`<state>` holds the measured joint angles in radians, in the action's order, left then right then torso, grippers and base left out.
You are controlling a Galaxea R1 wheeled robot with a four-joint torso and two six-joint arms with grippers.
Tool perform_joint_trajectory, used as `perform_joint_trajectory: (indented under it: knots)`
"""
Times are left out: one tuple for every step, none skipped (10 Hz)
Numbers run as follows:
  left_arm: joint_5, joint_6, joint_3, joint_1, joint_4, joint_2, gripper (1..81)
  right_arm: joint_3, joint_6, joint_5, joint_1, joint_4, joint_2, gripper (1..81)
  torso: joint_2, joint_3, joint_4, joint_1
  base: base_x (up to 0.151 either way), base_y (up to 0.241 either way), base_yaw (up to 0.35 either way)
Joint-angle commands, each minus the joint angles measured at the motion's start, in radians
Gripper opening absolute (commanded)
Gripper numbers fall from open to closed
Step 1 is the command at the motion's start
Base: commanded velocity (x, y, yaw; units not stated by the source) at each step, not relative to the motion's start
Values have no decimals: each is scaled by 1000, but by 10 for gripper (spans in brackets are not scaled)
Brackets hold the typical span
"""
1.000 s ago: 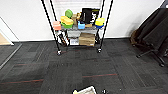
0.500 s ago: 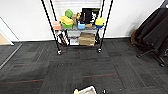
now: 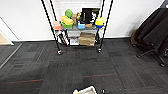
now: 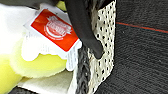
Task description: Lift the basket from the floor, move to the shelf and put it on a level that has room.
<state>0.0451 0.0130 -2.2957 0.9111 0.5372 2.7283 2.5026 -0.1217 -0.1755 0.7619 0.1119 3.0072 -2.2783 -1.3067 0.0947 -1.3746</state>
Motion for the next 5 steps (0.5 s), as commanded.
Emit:
perform_joint_trajectory:
  knots:
    - [53, -1, 21, -86, 9, -11, 811, -8, -1, -33, -103, 12, 6, 811, 0, 0, 0, 0, 0, 0, 0]
    - [53, 1, 22, -86, 6, -10, 811, -8, 2, -33, -101, 12, 6, 811, 0, 0, 0, 0, 0, 0, 0]
    - [53, 4, 28, -86, 3, -8, 811, -7, 5, -33, -100, 11, 6, 811, 0, 0, 0, 0, 0, 0, 0]
    - [53, 8, 30, -85, 1, -7, 10, -7, 8, -33, -95, 11, 8, 10, 0, 0, 0, 0, 0, 0, 0]
    - [53, 10, 32, -83, 1, -7, 10, -7, 10, -33, -92, 12, 8, 10, 0, 0, 0, 0, 0, 0, 0]
